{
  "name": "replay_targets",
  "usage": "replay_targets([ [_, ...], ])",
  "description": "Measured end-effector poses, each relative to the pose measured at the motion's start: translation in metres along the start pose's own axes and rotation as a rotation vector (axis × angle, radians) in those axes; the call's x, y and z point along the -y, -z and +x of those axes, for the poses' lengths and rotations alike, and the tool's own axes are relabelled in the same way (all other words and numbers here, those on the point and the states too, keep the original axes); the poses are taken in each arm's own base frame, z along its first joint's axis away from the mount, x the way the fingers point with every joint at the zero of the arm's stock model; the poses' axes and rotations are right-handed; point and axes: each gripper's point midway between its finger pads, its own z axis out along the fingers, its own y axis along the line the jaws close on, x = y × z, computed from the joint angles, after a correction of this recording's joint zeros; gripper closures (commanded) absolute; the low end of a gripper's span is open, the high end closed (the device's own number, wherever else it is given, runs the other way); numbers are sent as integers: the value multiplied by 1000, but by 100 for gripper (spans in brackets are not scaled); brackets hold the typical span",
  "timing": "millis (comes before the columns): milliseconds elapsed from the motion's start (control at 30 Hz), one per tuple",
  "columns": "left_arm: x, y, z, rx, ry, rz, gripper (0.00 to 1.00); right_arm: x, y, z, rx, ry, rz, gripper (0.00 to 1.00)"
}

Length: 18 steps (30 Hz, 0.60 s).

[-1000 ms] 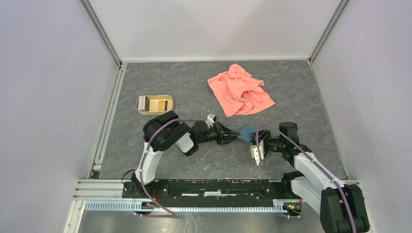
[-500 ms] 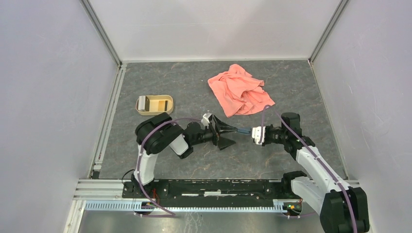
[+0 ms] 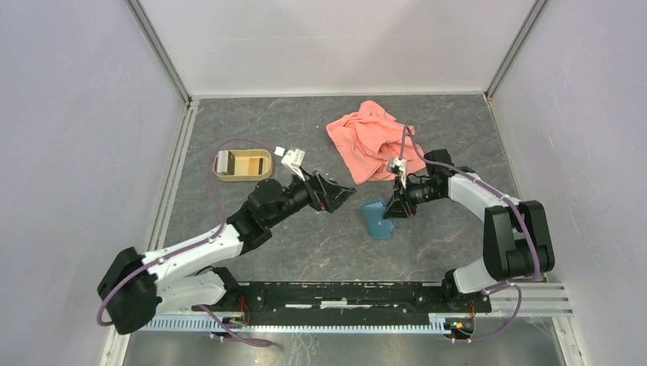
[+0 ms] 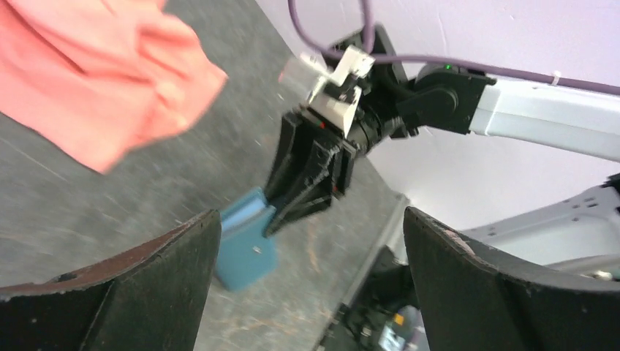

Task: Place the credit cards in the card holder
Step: Turn over the card holder at the center of the board.

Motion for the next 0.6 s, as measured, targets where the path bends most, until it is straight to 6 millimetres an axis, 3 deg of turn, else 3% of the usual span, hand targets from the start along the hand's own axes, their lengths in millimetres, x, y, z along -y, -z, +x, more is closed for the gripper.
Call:
replay_targets([
  [133, -2, 19, -22, 86, -155, -44, 0, 6, -4, 16, -22, -177, -2, 48],
  [200, -15, 20, -14, 61, -193, -73, 1, 11, -6, 29, -52, -263, 5, 36],
  [300, -38, 13, 17, -51, -205, -112, 4, 20, -4, 41, -71, -343, 31, 19],
  [333, -44, 11, 26, -86, -202, -119, 5, 22, -1, 42, -68, -357, 41, 3],
  [467, -58, 7, 64, -209, -193, -125, 14, 42, 17, 30, -25, -336, 110, 2],
  [600, -59, 5, 84, -264, -210, -114, 29, 53, 44, 11, 3, -198, 226, 2],
])
